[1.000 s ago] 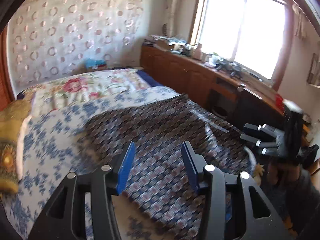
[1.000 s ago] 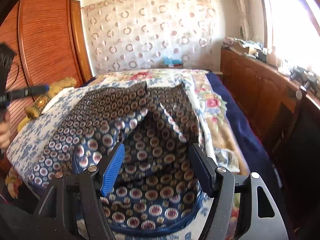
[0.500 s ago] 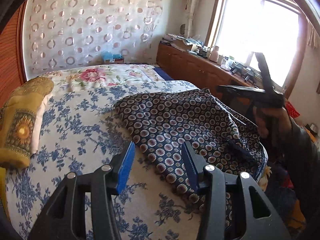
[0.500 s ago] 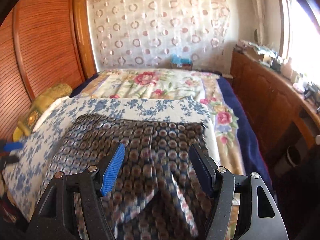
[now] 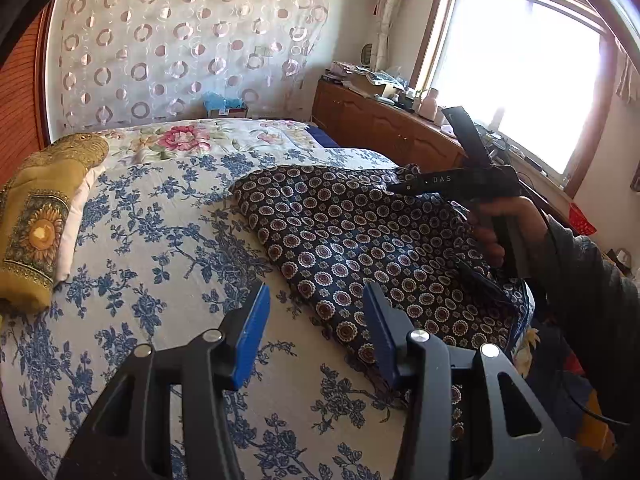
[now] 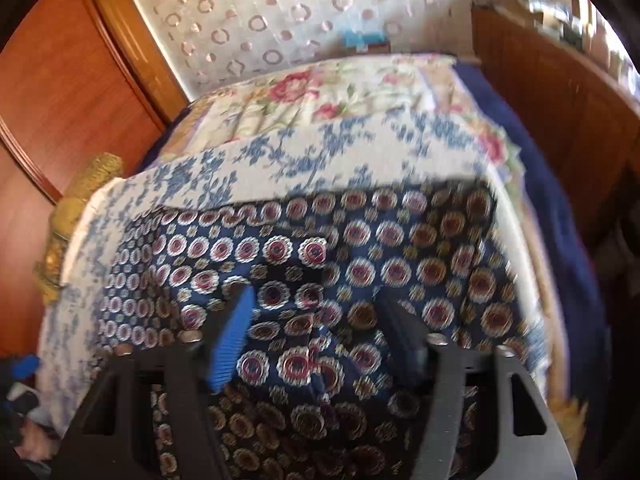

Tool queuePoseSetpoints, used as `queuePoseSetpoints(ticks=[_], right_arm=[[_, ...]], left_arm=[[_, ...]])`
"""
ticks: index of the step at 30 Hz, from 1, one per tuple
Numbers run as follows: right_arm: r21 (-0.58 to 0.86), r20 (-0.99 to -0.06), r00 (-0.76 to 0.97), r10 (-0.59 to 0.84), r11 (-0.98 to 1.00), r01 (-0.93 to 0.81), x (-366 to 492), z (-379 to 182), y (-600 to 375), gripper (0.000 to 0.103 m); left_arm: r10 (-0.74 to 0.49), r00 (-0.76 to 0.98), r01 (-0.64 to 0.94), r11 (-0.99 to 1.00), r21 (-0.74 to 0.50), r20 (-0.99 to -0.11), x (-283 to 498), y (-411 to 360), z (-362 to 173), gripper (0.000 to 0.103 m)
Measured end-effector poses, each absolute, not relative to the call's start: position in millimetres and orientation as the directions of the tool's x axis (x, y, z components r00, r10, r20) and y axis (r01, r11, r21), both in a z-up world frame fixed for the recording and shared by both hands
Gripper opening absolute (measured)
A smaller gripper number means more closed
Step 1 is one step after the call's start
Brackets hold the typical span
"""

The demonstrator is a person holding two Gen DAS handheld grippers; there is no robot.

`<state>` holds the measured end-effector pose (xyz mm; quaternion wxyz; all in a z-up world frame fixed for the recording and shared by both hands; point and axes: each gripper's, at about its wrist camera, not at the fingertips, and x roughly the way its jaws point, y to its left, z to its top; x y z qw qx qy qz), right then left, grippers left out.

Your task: Fold small clothes

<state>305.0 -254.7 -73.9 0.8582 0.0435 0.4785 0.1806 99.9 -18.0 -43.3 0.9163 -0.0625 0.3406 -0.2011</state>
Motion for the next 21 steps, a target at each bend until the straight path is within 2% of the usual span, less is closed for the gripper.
queuePoseSetpoints(ticks=[4,5,8,13,15,17,20,21], right_arm=[[0.325,-0.79,0.423,0.444,0.888,-0.325,296,-74,-253,0.021],[0.328,-0.789,0.415,0.454,0.881,-0.342,293,-73,-251,0.009],[0.266,-0.784,0.435,0.444,0.872,-0.411,280,-64,-238,0.003],[0.061,-0.66,0.66,0.359,0.901,-0.429,252,-9,-231,0.001],[0.024,-0.597,0.728,0.337,0.914,-0.404,248,10,-236,0.001],[-0.015,-0.544,0.799,0.257,0.949,-0.316,250,27,-250,0.002],[-0.102,-0.607,0.791,0.073,0.98,-0.169,267,22,-266,0.026],[-0.113,-0.616,0.786,0.045,0.983,-0.145,269,19,-271,0.026]], left_arm=[[-0.414,0.683,0.324,0.91,-0.258,-0.601,101,-19,-45,0.047],[-0.413,0.683,0.324,0.91,-0.258,-0.602,100,-19,-45,0.047],[-0.412,0.683,0.325,0.911,-0.255,-0.603,100,-20,-45,0.047],[-0.412,0.683,0.326,0.911,-0.253,-0.603,99,-20,-45,0.047],[-0.415,0.681,0.328,0.909,-0.255,-0.603,99,-20,-45,0.047],[-0.416,0.677,0.329,0.909,-0.256,-0.606,99,-21,-45,0.047],[-0.421,0.674,0.338,0.907,-0.252,-0.607,98,-24,-45,0.047],[-0.422,0.674,0.342,0.906,-0.251,-0.607,97,-25,-45,0.047]])
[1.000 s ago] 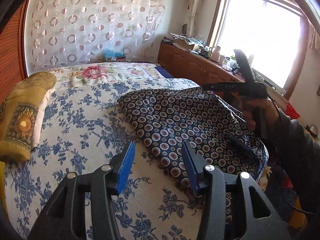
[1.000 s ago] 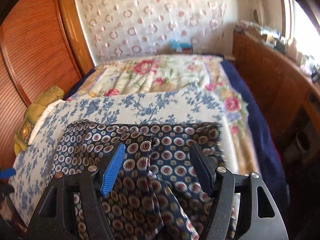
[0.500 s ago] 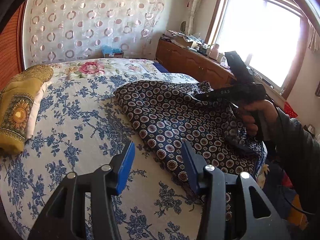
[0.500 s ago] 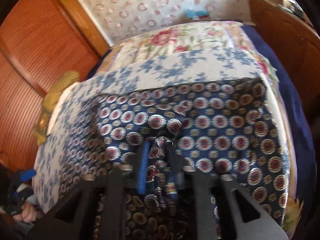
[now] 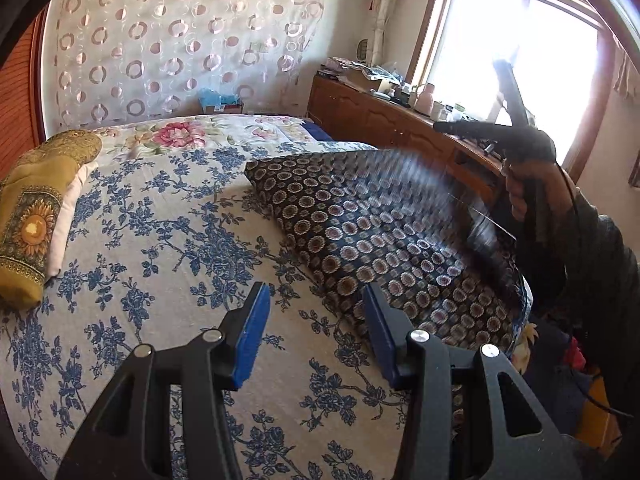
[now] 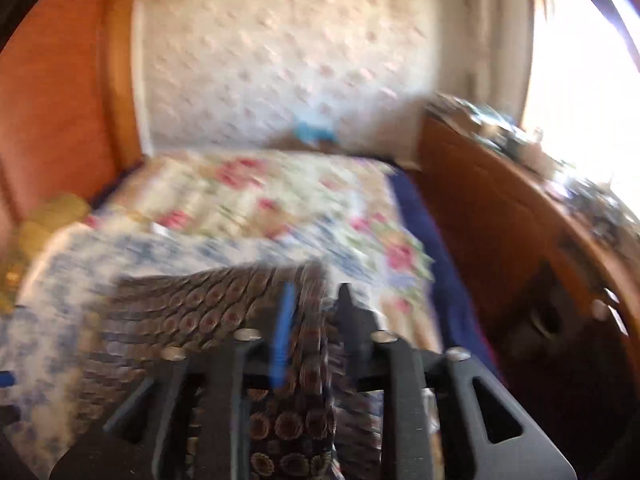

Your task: Fold small clothes

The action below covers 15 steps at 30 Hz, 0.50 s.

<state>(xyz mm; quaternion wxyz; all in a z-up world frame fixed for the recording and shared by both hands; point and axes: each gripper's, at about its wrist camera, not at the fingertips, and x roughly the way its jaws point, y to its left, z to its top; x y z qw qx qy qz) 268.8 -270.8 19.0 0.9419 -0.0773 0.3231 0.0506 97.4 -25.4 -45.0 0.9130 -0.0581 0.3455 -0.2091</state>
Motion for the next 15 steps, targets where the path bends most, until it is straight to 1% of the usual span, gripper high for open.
queuePoseSetpoints(ticks=[5,9,11,12,15], right_arm=[[-0.098,-0.658,0.749,0.075,0.978,-0.185,257,2,-284,0.03],[-0.077,-0.678,0.726,0.114,0.972,-0.223,225,-12,-289,0.04],[-0.076,-0.69,0.714,0.121,0.968,-0.238,207,-20,-287,0.043],[-0.072,-0.697,0.706,0.128,0.966,-0.247,196,-25,-288,0.047],[-0.071,-0.712,0.688,0.141,0.96,-0.27,172,-36,-284,0.053]], left_arm=[[-0.426,0.667,0.35,0.904,-0.247,-0.611,97,-31,-47,0.047],[-0.431,0.659,0.361,0.9,-0.243,-0.617,95,-37,-50,0.047],[-0.434,0.654,0.367,0.898,-0.242,-0.62,95,-41,-51,0.047],[-0.437,0.651,0.371,0.897,-0.242,-0.62,95,-43,-52,0.047],[-0.438,0.645,0.379,0.895,-0.235,-0.627,95,-51,-54,0.047]])
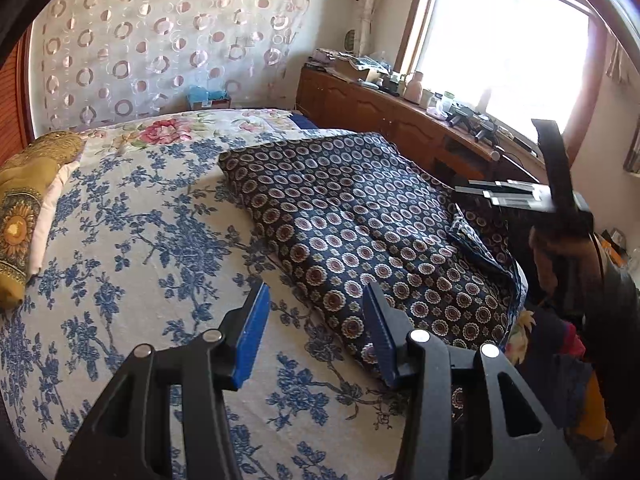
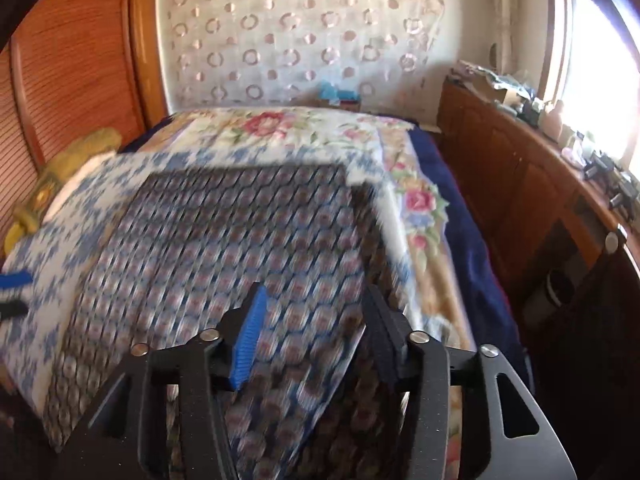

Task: Fold small clothes
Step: 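Grasp the navy shirt edge with the right tool and fold it over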

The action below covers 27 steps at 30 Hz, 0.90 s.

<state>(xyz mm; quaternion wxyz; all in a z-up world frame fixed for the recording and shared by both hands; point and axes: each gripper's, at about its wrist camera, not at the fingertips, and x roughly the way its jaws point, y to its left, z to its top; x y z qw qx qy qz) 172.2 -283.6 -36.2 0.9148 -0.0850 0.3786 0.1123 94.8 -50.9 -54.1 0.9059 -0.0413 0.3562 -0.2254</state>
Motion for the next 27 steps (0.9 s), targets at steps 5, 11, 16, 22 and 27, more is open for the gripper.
queuePoseSetpoints(ticks=[5,11,16,22,27], right_arm=[[-0.076,-0.717,0.678,0.161,0.949,-0.305,137,-51,-273,0.057],[-0.092,-0.719,0.674,0.171,0.937,-0.337,117,-66,-259,0.057],[-0.155,-0.725,0.682,0.096,0.942,-0.297,121,-81,-261,0.057],[-0.128,-0.718,0.691,0.088,0.958,-0.255,120,-86,-279,0.048],[-0.095,-0.708,0.696,0.118,0.961,-0.26,112,-86,-291,0.007]], left_arm=[[-0.437,0.636,0.395,0.892,-0.219,-0.636,93,-63,-56,0.047],[-0.437,0.624,0.412,0.889,-0.203,-0.648,91,-75,-60,0.047],[-0.435,0.619,0.42,0.887,-0.192,-0.654,89,-80,-62,0.047],[-0.435,0.616,0.417,0.887,-0.197,-0.657,88,-80,-64,0.047],[-0.438,0.617,0.419,0.886,-0.197,-0.654,87,-81,-64,0.047]])
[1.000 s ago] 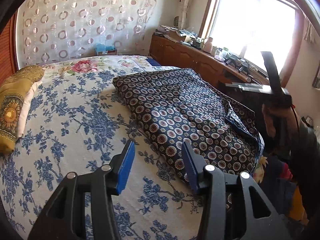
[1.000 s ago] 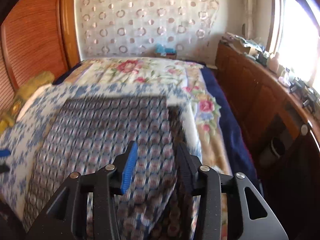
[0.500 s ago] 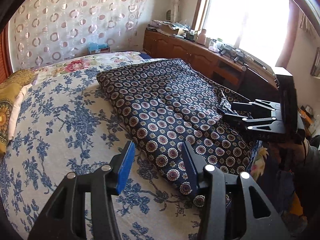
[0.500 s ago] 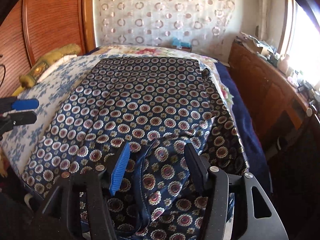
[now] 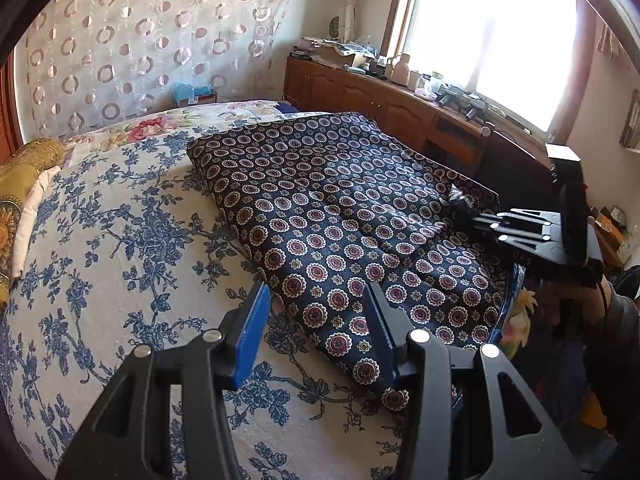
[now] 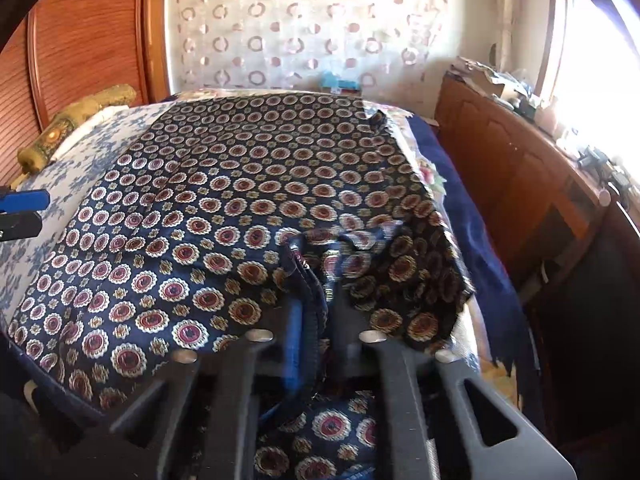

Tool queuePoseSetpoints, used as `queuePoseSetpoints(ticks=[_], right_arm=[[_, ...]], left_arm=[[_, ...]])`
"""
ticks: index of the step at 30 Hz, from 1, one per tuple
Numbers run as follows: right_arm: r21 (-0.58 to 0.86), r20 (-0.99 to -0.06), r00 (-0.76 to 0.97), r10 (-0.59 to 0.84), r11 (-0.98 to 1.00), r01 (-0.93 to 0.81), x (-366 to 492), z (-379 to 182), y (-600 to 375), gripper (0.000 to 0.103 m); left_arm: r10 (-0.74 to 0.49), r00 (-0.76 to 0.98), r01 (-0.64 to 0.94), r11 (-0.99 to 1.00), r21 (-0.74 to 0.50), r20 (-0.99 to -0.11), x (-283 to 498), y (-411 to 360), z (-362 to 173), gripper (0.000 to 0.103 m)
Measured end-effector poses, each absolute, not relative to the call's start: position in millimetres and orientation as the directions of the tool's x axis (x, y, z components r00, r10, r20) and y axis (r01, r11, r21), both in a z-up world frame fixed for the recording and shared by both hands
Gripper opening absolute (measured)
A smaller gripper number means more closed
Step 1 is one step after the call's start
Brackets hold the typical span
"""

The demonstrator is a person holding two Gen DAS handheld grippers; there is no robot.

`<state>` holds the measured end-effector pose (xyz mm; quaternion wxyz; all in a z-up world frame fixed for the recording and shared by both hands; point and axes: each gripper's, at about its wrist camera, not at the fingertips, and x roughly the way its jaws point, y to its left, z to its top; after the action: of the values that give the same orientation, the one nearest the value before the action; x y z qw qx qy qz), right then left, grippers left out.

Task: Fold small clothes
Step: 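Grasp the navy shirt edge with the right tool and fold it over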

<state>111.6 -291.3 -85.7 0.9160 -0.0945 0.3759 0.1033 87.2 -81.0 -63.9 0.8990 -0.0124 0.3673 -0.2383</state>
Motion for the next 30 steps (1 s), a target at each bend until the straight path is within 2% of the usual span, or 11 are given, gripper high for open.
queuePoseSetpoints(ticks=[8,19,21,23,25,26,30], right_arm=[[-0.067,-0.612,0.786,0.087,0.985,-0.162,86,-54,-327,0.004],[-0.083,-0.645,0.764,0.012,0.993,-0.085,68,-68,-352,0.003],[-0.079,-0.65,0.76,0.004,0.994,-0.073,70,-66,-354,0.016],[-0.089,-0.635,0.773,-0.009,0.994,-0.062,74,-59,-357,0.021],[-0.086,-0.614,0.79,0.007,0.993,-0.075,78,-49,-359,0.03],[-0.088,-0.602,0.799,0.013,0.993,-0.082,82,-43,-359,0.035],[-0.113,-0.578,0.815,0.04,0.985,-0.129,110,-25,-356,0.035]], left_arm=[[-0.441,0.615,0.418,0.885,-0.204,-0.654,86,-81,-65,0.047],[-0.45,0.608,0.417,0.882,-0.22,-0.654,91,-81,-65,0.047],[-0.454,0.602,0.418,0.88,-0.226,-0.657,96,-80,-64,0.047],[-0.461,0.599,0.423,0.876,-0.231,-0.655,102,-79,-61,0.047],[-0.469,0.598,0.428,0.872,-0.235,-0.65,110,-79,-56,0.051],[-0.472,0.602,0.43,0.871,-0.236,-0.644,116,-78,-53,0.057],[-0.456,0.62,0.432,0.878,-0.208,-0.638,136,-78,-43,0.059]])
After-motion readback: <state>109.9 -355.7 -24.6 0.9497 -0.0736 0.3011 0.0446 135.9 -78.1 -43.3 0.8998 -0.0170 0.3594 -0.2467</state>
